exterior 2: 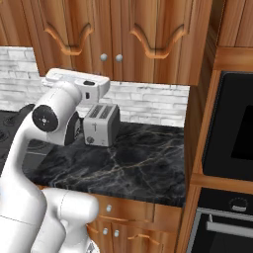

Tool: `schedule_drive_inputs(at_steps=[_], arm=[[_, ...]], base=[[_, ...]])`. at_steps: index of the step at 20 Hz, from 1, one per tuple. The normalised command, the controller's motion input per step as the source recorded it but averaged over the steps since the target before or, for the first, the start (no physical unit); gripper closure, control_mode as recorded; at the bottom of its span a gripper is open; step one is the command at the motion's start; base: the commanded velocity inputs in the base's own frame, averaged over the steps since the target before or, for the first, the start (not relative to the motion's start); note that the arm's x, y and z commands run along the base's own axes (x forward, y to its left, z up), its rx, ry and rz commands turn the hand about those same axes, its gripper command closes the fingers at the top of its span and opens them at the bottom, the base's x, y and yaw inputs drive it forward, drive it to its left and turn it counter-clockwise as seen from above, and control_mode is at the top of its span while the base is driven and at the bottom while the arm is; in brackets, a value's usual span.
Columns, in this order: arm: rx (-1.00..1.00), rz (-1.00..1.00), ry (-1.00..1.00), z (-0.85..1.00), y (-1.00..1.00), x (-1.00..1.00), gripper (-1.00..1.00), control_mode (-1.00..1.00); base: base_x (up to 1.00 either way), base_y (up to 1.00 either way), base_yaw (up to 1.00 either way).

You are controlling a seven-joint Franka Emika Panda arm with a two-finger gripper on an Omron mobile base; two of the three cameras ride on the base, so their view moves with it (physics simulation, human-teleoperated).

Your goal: Open the cabinet, retrieve the rolling pin, and place it next to the meat on the cutting board to prepare for tenderizing.

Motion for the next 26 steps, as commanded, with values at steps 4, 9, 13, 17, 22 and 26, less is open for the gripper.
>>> schedule_drive_inputs(at_steps=[4,9,13,17,22,26], arm=[[0.05,0.02,0.08,0.0,-0.19,0.59,-1.0,-1.0],[0.05,0.03,0.1,-0.02,-0.1,0.61,-1.0,-1.0],[0.06,0.01,0.11,0.0,-0.07,0.55,-1.0,-1.0],[0.03,0.01,0.16,0.0,0.0,0.57,-1.0,-1.0],[0.01,0.04,0.04,0.05,0.03,0.18,-1.0,-1.0],[0.0,0.06,0.0,0.03,0.18,0.01,-1.0,-1.0]], base=[[0.0,0.0,0.0],[0.0,0.0,0.0],[0.0,0.0,0.0],[0.0,0.0,0.0],[0.0,0.0,0.0],[0.0,0.0,0.0]])
